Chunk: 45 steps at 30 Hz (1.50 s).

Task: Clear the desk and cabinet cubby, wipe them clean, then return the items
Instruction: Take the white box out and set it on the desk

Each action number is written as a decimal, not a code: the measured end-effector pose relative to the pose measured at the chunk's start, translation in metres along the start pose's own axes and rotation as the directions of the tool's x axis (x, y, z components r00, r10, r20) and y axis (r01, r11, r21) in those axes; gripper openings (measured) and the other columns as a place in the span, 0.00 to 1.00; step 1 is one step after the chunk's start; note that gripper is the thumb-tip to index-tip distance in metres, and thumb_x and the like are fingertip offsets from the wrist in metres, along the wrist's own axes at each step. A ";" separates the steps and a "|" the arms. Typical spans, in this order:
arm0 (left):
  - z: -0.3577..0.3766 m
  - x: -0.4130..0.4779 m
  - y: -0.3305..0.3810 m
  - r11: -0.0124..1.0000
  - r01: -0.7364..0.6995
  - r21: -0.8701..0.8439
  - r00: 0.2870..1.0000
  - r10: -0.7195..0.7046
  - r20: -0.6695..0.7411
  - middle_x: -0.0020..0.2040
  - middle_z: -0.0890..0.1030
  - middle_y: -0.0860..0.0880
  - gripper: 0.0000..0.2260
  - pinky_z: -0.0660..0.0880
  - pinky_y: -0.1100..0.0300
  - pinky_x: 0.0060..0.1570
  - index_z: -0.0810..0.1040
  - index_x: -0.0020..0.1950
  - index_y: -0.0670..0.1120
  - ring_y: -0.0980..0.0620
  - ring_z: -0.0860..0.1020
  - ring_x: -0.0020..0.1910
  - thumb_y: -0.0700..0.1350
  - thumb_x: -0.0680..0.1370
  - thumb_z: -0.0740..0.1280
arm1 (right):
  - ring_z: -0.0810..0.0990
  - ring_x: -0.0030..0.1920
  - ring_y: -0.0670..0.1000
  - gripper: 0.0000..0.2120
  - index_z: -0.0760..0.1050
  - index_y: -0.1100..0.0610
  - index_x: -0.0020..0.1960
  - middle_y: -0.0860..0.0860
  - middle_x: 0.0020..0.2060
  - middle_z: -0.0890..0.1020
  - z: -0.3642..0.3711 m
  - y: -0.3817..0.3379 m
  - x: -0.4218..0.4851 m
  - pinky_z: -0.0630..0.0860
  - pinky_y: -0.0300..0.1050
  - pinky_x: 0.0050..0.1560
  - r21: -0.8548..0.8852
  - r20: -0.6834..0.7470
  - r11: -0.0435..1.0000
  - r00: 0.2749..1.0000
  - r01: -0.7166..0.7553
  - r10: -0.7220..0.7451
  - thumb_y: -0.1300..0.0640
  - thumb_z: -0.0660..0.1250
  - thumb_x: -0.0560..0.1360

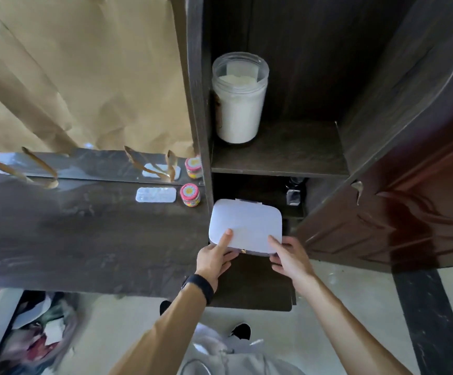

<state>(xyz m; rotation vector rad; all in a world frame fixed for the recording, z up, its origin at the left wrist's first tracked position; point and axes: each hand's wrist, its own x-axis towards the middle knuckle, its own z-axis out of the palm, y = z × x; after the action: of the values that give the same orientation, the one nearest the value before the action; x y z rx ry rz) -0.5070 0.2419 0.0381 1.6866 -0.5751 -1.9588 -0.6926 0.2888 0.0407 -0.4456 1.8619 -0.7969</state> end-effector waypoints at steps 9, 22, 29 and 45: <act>-0.157 -0.044 -0.029 0.991 0.058 -0.123 0.962 -0.089 -0.259 0.47 0.86 0.39 0.24 0.75 0.57 0.47 0.81 0.47 0.38 0.46 0.85 0.49 0.60 0.72 0.73 | 0.80 0.54 0.51 0.19 0.73 0.51 0.59 0.51 0.58 0.81 0.085 0.037 -0.025 0.76 0.52 0.59 -0.287 0.194 0.958 0.980 0.012 0.045 0.39 0.54 0.82; -0.354 0.042 0.087 0.954 -0.028 -0.298 0.906 -0.102 -0.410 0.48 0.86 0.46 0.27 0.77 0.56 0.51 0.78 0.55 0.43 0.49 0.85 0.48 0.63 0.69 0.75 | 0.44 0.80 0.55 0.35 0.48 0.48 0.81 0.54 0.81 0.44 0.283 -0.001 -0.013 0.51 0.53 0.78 -0.791 0.559 0.147 0.799 0.594 -0.223 0.39 0.56 0.80; -0.386 0.101 0.149 0.952 -0.077 -0.295 0.902 -0.060 -0.428 0.52 0.83 0.43 0.26 0.81 0.54 0.51 0.77 0.59 0.41 0.44 0.83 0.51 0.59 0.72 0.75 | 0.36 0.80 0.57 0.38 0.37 0.46 0.80 0.52 0.80 0.35 0.332 -0.003 -0.006 0.48 0.64 0.77 -0.840 0.530 0.041 0.834 0.541 -0.156 0.38 0.55 0.80; -0.364 0.093 0.119 -0.055 0.024 0.998 0.866 0.499 0.006 0.82 0.44 0.51 0.32 0.47 0.34 0.74 0.41 0.78 0.64 0.44 0.47 0.80 0.63 0.80 0.55 | 0.34 0.79 0.55 0.39 0.36 0.43 0.80 0.49 0.79 0.32 0.332 0.001 -0.005 0.50 0.66 0.76 -0.849 0.512 0.065 0.847 0.524 -0.141 0.37 0.57 0.79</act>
<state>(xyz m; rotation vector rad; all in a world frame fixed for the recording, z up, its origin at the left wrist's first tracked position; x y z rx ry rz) -0.1477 0.0906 -0.0171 2.2795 -2.3915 -0.5661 -0.3886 0.1854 -0.0441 -1.8434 1.7299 0.4547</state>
